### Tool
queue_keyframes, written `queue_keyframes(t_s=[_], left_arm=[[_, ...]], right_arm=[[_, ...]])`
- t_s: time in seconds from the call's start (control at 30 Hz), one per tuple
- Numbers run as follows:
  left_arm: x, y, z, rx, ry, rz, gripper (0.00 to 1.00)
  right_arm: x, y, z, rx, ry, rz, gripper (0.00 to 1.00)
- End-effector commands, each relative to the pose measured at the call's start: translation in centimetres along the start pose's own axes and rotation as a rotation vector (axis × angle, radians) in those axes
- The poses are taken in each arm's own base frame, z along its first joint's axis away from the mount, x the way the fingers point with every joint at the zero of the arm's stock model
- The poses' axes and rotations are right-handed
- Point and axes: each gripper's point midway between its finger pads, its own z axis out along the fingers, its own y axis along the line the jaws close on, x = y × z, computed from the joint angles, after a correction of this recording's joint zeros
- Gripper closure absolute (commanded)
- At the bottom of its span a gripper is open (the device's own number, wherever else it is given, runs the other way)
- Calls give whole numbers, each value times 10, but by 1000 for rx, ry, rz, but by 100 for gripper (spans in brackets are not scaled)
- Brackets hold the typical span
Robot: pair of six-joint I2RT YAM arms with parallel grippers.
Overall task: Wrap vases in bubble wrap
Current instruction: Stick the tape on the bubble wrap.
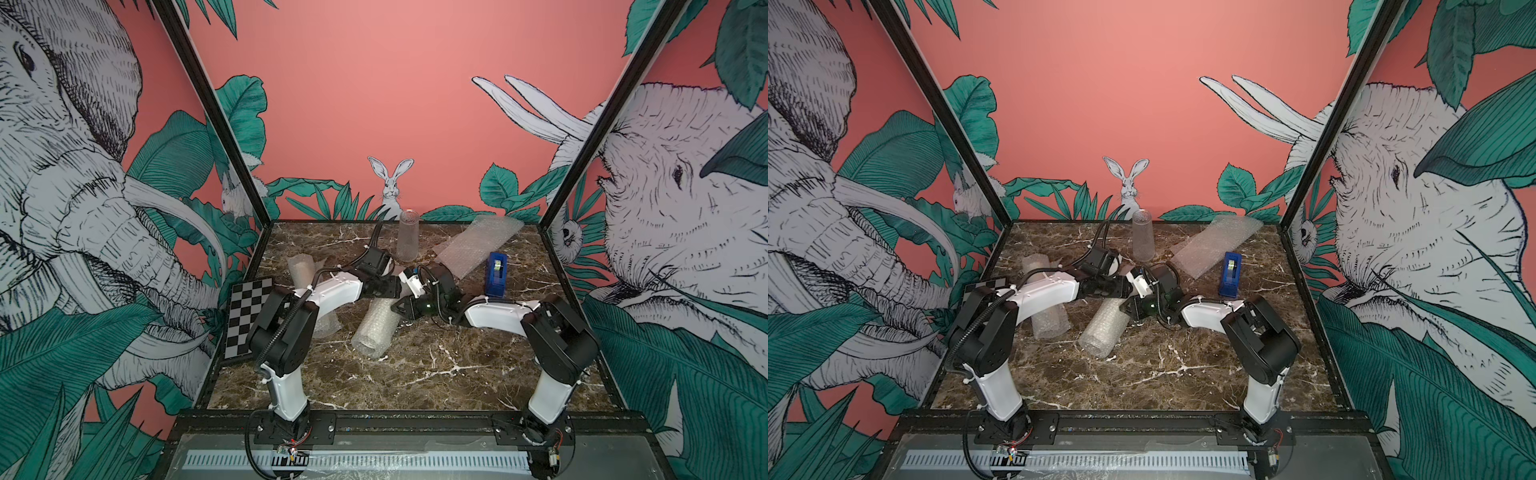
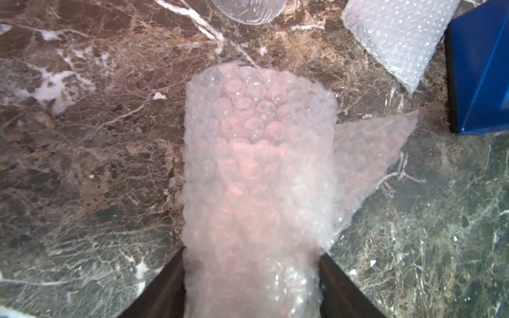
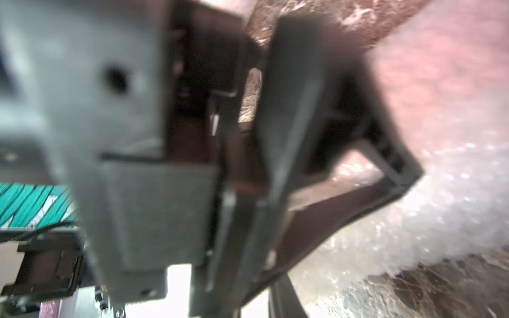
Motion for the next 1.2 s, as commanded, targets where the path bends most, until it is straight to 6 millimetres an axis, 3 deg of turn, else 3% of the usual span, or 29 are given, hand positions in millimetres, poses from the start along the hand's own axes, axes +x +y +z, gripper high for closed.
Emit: queue_keyframes(t_s=[0.0, 0.37, 0.6, 1.17], left_arm=[[38, 7, 2, -30, 118, -24, 31], [37, 7, 0, -31, 116, -20, 31], [38, 7, 1, -33, 119, -21, 31], [40, 12, 3, -57, 121, -27, 31]], right_arm=[[0, -8, 2, 49, -20, 16, 74], [-4, -15, 7, 94, -32, 35, 66], [-7, -1, 13, 62, -29, 10, 62], [-16, 22, -10, 56, -76, -54, 39]])
